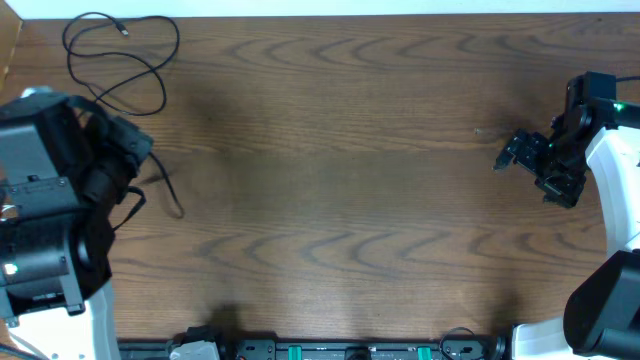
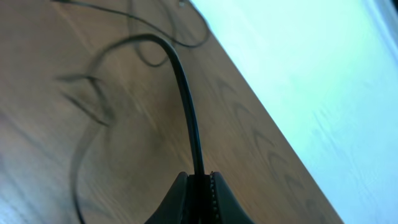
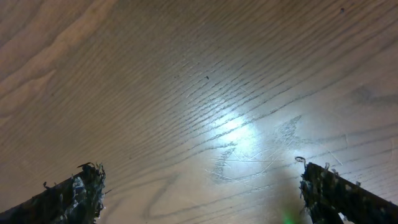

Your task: Untangle cables

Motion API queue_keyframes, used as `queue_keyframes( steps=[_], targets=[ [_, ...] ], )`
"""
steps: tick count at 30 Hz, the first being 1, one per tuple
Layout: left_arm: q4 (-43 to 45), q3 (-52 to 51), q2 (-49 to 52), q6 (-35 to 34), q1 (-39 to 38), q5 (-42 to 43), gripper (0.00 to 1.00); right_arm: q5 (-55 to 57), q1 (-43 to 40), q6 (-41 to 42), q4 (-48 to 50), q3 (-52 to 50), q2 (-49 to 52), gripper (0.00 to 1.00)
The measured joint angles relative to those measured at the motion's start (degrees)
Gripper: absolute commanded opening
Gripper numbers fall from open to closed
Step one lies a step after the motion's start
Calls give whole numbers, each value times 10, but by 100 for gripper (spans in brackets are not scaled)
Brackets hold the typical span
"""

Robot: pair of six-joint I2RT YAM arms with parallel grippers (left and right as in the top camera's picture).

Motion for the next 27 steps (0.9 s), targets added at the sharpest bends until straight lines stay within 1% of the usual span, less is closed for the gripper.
queue_keyframes(
  steps=[4,9,11,13,20,23,27],
  targets=[
    [-5,0,19,-4,31,13,8,-3,0,0,0,0,0,99],
    [-5,0,51,-7,34,30,8,-7,0,0,-1,0,0,99],
    [-6,0,62,-7,34,23,7,-8,0,0,-2,0,0,99],
    [-9,0,73,-8,34,1,8,-9,0,0,-2,0,0,99],
    [-47,0,120,-13,51,-116,8,-9,0,0,-3,0,0,99],
    [-56,0,143,-13,84,-167,8,-9,0,0,-3,0,0,99],
    [-57,-1,148,-13,146,-209,7,-9,0,0,-3,0,0,99]
  ],
)
